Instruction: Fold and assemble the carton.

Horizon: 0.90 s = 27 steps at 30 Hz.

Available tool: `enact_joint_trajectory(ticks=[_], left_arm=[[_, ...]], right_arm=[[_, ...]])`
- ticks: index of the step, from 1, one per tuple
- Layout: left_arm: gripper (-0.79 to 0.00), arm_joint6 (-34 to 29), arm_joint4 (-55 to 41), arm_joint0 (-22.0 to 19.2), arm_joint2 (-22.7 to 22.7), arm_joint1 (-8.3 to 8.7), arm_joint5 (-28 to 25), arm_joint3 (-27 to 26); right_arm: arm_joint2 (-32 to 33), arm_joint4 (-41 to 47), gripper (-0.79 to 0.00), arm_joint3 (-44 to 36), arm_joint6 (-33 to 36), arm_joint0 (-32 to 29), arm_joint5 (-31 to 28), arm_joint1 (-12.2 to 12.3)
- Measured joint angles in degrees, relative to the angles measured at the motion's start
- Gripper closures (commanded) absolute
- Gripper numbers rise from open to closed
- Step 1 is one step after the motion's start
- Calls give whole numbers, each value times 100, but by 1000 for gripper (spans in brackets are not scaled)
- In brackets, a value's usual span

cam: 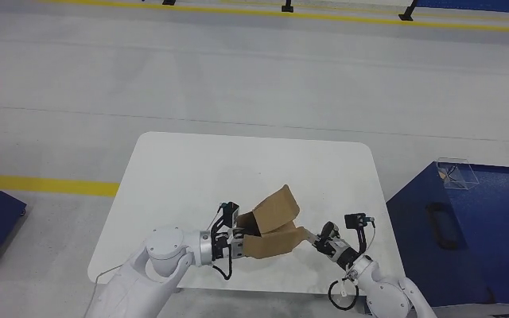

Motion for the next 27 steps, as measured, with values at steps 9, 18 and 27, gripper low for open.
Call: enact_joint_trajectory(ticks=[9, 18, 27], left_arm=[[0, 9, -14, -75, 160, -34, 49, 87], [0, 10, -15, -106, 230, -48, 68, 148], [0, -5, 10, -135, 287, -57, 87, 165]], right_arm=[[-243, 519, -785, 32, 297, -25, -530, -6], [16, 1262, -785, -97, 382, -144, -951, 33], [116, 1305, -785, -221, 360, -151, -925, 55]])
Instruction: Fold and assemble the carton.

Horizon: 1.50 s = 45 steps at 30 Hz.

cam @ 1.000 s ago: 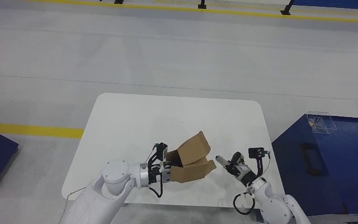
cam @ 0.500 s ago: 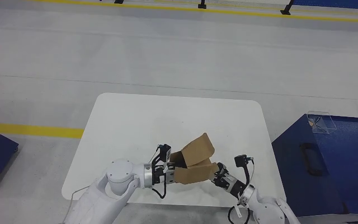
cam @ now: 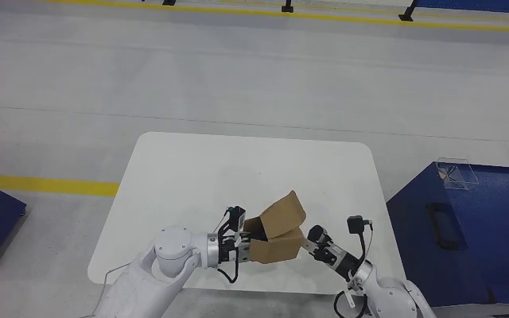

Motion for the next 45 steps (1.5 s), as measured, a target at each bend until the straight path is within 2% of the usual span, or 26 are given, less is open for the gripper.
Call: enact_joint_trajectory(ticks=[24, 45], left_arm=[[0, 189, 401, 114, 58, 25, -20, -227], [0, 51, 481, 218, -5, 73, -13, -341]], right_arm=[[204, 16, -785, -422, -42, -175, 144, 46], [-5, -146, -785, -445, -184, -123, 325, 35]])
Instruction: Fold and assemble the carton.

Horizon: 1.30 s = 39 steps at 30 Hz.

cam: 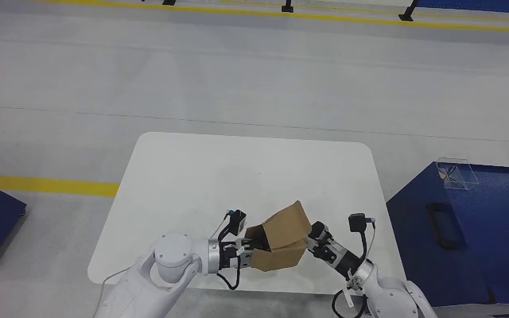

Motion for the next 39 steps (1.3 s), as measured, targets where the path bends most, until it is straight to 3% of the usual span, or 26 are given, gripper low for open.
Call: enact_joint_trajectory(ticks=[39], left_arm=[[0, -18, -57, 74, -9, 16, -44, -26]], right_arm=[[-416, -247, -785, 102, -160, 224, 329, -34]])
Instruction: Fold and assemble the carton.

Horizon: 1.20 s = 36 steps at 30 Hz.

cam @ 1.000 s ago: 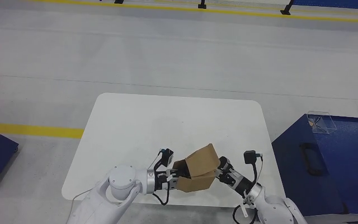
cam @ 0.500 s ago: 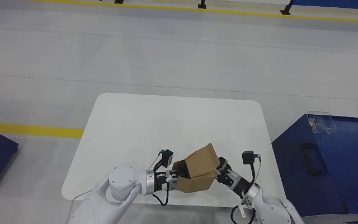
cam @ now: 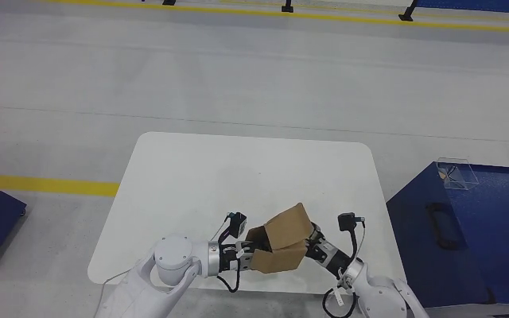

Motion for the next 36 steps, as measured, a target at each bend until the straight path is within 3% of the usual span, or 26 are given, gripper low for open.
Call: enact_joint_trajectory(ticks=[16, 36], left_arm=[[0, 0, 0, 0, 0, 0, 0, 0], [0, 0, 0, 0, 0, 0, 0, 0]], right_arm=[[292, 528, -785, 73, -209, -120, -283, 12], [379, 753, -785, 441, 419, -188, -373, 60]])
